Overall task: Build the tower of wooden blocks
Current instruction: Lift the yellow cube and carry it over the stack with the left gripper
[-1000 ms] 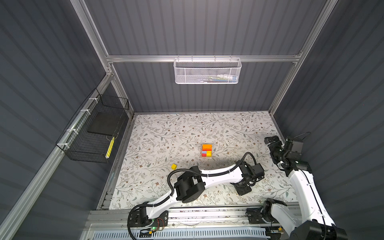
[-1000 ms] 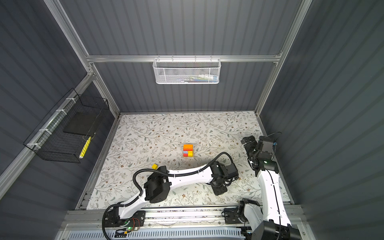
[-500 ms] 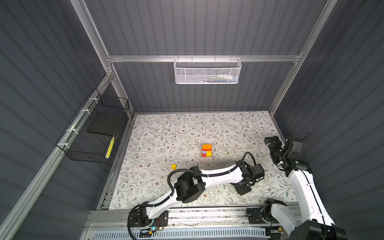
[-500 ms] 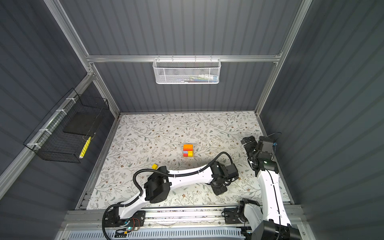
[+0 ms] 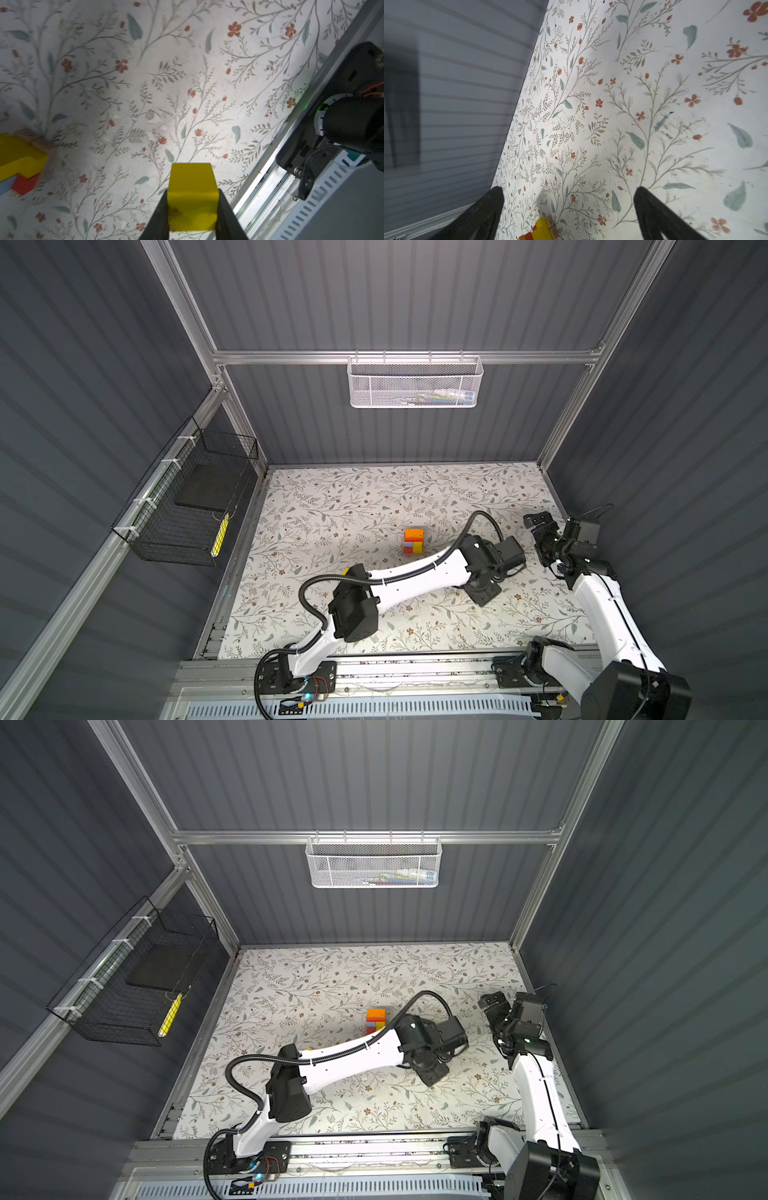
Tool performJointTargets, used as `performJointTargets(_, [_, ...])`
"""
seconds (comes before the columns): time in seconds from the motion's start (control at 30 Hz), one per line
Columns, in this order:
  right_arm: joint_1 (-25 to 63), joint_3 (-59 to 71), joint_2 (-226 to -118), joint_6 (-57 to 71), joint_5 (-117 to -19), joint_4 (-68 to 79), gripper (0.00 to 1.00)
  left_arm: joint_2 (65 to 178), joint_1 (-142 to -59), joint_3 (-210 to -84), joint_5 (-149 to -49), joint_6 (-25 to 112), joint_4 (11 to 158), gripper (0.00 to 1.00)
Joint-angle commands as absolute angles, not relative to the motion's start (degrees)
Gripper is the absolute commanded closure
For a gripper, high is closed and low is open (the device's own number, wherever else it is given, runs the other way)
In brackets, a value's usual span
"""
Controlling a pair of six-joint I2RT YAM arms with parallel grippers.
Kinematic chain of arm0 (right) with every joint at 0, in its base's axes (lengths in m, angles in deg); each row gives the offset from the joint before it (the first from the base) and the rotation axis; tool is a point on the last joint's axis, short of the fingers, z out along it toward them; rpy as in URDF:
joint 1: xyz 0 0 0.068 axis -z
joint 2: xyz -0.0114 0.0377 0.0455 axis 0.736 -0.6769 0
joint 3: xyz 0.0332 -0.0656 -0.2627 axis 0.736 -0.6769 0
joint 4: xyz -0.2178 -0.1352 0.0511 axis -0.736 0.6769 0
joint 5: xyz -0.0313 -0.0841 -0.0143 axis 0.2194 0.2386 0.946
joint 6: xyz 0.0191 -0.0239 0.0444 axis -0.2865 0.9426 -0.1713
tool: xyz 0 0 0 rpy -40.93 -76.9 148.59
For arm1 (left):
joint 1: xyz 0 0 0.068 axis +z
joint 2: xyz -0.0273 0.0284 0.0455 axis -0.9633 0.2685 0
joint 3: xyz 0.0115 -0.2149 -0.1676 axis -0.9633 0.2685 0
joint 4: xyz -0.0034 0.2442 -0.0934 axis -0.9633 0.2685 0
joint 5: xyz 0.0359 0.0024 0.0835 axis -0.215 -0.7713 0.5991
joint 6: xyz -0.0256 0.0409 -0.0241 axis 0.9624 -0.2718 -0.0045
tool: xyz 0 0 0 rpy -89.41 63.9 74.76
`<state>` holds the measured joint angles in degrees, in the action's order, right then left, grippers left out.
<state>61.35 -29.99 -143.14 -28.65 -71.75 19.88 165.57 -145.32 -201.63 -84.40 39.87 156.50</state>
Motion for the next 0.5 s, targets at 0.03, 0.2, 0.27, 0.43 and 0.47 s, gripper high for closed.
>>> performJointTargets(0.03, [61.1,-30.8,-144.2,-27.4,-73.9,16.7,0.01,161.6,-140.2,-202.4,-79.9,45.2,161.9,1.00])
performJointTargets(0.2, [58.4,-30.2,-146.3,-25.8,-75.7,13.2,0.01,160.8,-134.1,-204.6,-77.2,49.6,164.2,1.00])
performJointTargets(0.27, [57.2,-29.8,-147.4,-25.3,-76.7,11.2,0.01,160.1,-131.5,-203.8,-76.7,51.7,163.1,1.00])
performJointTargets(0.43, [54.5,-28.9,-151.8,-24.8,-80.0,7.0,0.01,158.0,-125.0,-199.3,-79.4,57.0,158.7,1.00])
performJointTargets(0.47, [54.2,-28.6,-152.6,-24.6,-80.6,6.5,0.01,157.7,-124.2,-198.7,-79.8,57.8,157.9,1.00])
